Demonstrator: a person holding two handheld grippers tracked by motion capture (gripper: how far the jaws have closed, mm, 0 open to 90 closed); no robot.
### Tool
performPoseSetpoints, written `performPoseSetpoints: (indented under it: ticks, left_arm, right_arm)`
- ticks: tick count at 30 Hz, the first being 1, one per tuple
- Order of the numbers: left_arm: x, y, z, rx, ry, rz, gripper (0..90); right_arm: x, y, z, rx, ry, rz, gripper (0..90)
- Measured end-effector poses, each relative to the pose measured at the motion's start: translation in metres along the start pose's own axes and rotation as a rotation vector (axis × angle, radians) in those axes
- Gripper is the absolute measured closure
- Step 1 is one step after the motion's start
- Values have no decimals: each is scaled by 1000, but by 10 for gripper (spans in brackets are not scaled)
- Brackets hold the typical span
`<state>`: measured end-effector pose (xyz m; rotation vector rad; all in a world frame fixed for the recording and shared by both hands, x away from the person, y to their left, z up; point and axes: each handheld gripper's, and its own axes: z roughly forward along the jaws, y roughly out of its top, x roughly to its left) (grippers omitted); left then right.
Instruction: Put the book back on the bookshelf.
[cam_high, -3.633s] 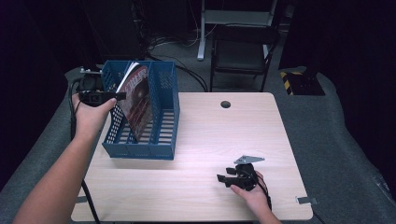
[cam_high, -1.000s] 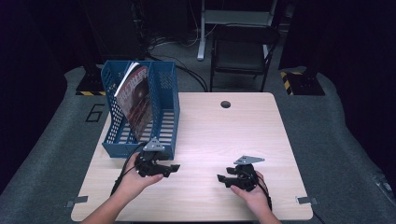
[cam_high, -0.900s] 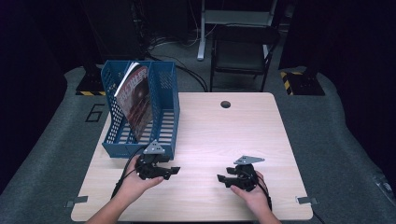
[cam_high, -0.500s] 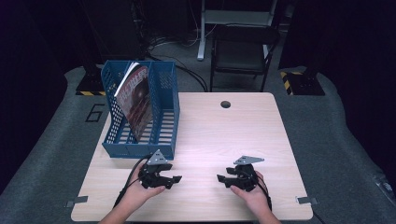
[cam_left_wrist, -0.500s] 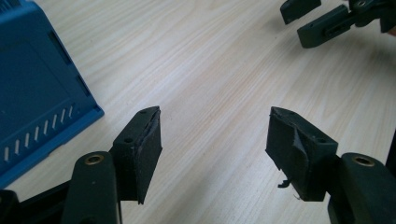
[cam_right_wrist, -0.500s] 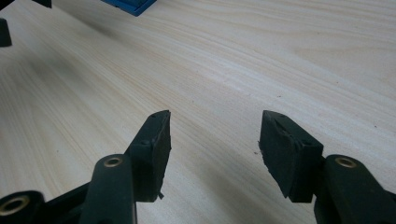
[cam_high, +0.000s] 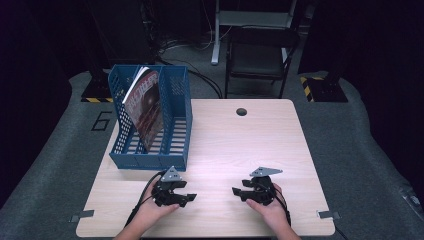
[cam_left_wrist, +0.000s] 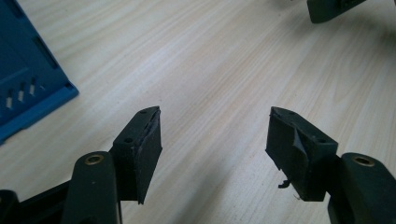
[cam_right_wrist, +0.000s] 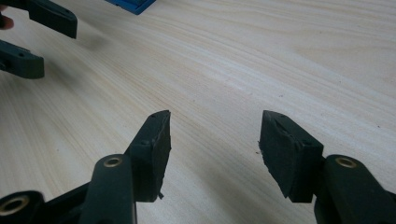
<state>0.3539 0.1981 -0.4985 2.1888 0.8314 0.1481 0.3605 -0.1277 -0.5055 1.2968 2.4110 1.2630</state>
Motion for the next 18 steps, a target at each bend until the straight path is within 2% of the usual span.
performPoseSetpoints:
  ticks: [3,5,13,17,18]
  left_arm:
    - [-2,-2,5,21,0,12,354]
    - [-2,-2,7,17,25,35,355]
    - [-3,-2,10,34,9,42,354]
    - [-5,-2,11,25,7,26,353]
    - [-4,-2,11,27,13,36,353]
  right_arm:
    - [-1,0,0,3,3,-11,431]
    - [-1,1,1,0,3,-17,431]
    - [-1,1,0,-3,-6,-22,431]
    - [0,0,0,0,-7,-18,431]
    - [0,0,0,0,-8,-17,431]
